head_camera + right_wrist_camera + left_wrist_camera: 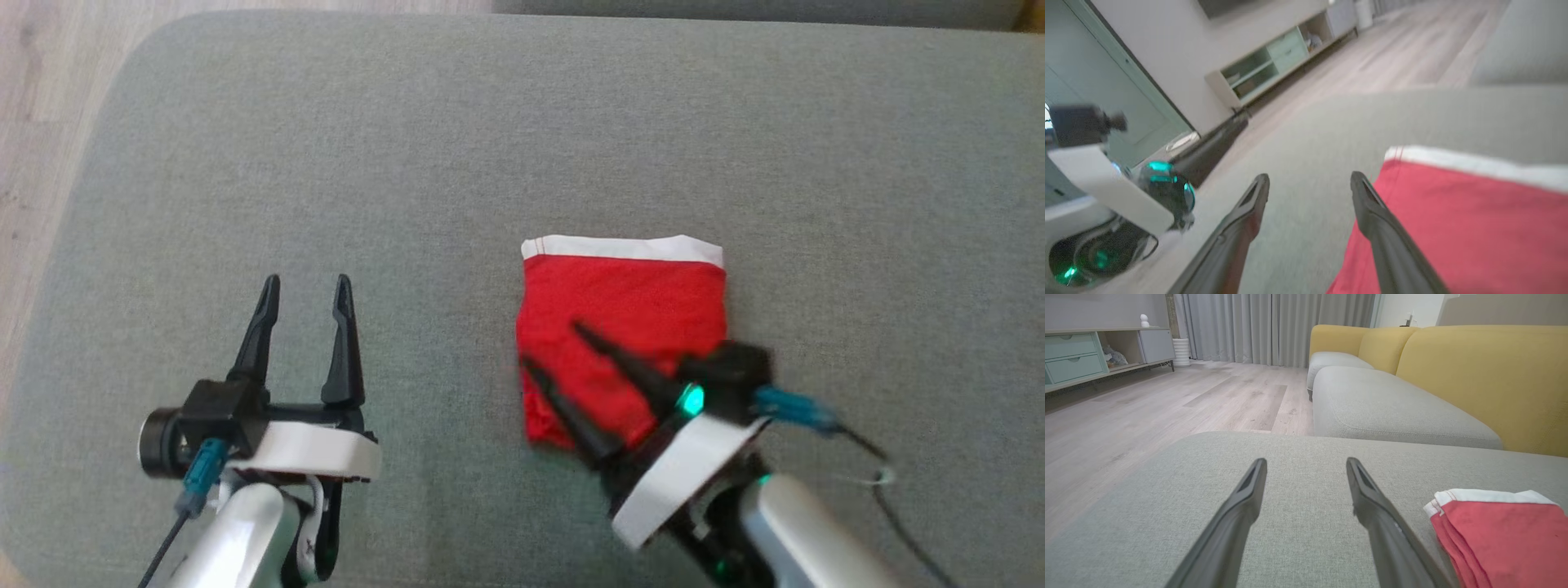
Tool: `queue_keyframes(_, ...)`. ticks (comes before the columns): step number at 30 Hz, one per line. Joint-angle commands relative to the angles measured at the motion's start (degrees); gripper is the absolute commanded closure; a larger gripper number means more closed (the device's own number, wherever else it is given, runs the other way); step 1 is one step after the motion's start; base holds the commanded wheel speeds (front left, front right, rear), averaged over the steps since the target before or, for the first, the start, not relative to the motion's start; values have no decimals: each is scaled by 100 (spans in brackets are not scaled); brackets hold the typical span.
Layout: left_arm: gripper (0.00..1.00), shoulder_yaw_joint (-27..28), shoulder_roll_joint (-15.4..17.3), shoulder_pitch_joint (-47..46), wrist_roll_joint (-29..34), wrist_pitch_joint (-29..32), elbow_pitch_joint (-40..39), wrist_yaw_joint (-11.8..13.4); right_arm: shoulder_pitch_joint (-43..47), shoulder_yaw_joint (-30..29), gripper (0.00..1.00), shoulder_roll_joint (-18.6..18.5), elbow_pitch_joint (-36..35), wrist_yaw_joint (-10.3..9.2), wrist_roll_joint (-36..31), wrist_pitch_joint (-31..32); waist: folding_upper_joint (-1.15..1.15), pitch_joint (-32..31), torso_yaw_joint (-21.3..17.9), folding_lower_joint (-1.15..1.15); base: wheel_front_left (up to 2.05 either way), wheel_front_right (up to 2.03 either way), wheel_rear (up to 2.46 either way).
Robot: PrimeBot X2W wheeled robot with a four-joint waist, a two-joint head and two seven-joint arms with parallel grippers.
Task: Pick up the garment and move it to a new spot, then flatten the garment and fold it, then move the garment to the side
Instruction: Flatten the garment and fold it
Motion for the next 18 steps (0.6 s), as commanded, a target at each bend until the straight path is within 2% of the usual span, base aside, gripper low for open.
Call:
queue_keyframes(1,0,236,94,-83,-28,-83,-146,18,-319,-9,0,-79,-433,-27,-88,-440,0,-38,-56,0,0,0,0)
queue_keyframes(4,0,285,144,-17,-15,-118,-154,70,-346,-540,0,-225,-684,-27,-427,-932,0,-126,-157,0,0,0,0)
queue_keyframes(7,0,335,220,80,11,-135,-183,147,-185,-1406,0,-276,-883,-27,-782,-1118,0,-214,-258,0,0,0,0)
queue_keyframes(12,0,464,400,272,73,-173,-281,297,353,-2719,0,-285,-1194,-27,-1222,-990,0,-360,-408,0,0,0,0)
queue_keyframes(13,0,464,400,272,73,-173,-281,297,353,-2719,0,-285,-1194,-27,-1222,-990,0,-360,-408,0,0,0,0)
queue_keyframes(16,0,499,546,487,115,-147,-384,388,903,-3310,0,-186,-1410,-27,-1380,-777,0,-519,-492,0,0,0,0)
queue_keyframes(18,0,491,619,595,126,-94,-456,413,1179,-3429,0,-112,-1503,-27,-1407,-655,0,-612,-525,0,0,0,0)
